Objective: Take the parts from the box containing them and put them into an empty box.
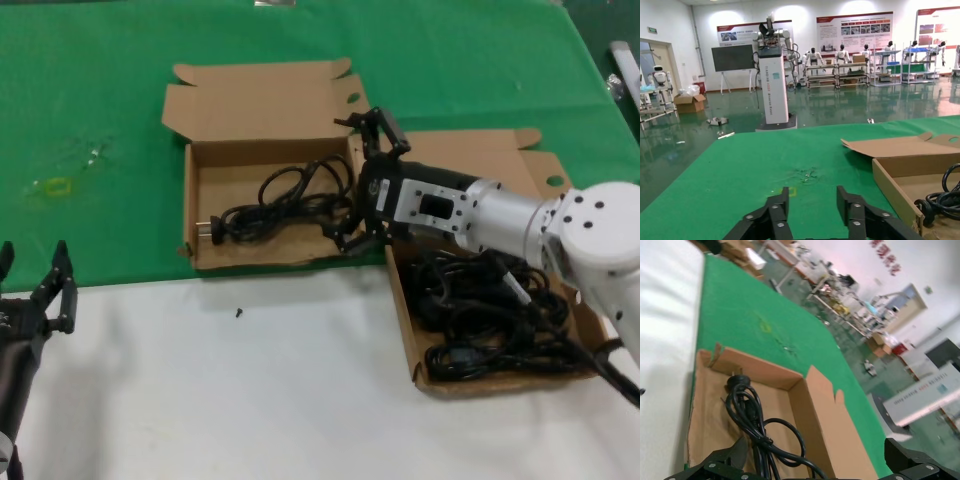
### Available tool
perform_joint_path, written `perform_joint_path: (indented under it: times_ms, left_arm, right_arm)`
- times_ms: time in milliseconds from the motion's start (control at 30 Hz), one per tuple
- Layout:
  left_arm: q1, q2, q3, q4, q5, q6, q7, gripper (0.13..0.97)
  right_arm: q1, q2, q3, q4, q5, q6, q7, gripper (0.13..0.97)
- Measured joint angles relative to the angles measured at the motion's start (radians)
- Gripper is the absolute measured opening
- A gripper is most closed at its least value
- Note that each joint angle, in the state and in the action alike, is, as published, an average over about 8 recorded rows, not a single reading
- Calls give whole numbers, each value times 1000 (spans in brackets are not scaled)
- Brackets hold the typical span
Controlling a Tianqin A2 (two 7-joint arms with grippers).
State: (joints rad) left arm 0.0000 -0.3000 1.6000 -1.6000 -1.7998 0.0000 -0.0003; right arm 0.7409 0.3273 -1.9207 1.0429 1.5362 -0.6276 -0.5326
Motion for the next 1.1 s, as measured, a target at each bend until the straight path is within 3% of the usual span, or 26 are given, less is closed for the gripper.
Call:
perform_joint_path:
  times_ms: [267,400,667,967,1100]
  left_arm:
    - [0,0,0,0,0,0,0,472]
    - [0,0,0,0,0,0,0,472]
    - [0,0,0,0,0,0,0,695]
    - [0,0,0,0,0,0,0,856]
    - [0,0,0,0,0,0,0,889]
  right_arm:
    - [-100,-4,43,75,36,85,72,966]
    - [-150,-6,65,113,54,127,108,966]
    - [-251,-9,109,188,89,212,180,966]
    - [-363,-13,157,273,129,308,261,966]
    - [-413,-15,179,311,147,350,297,966]
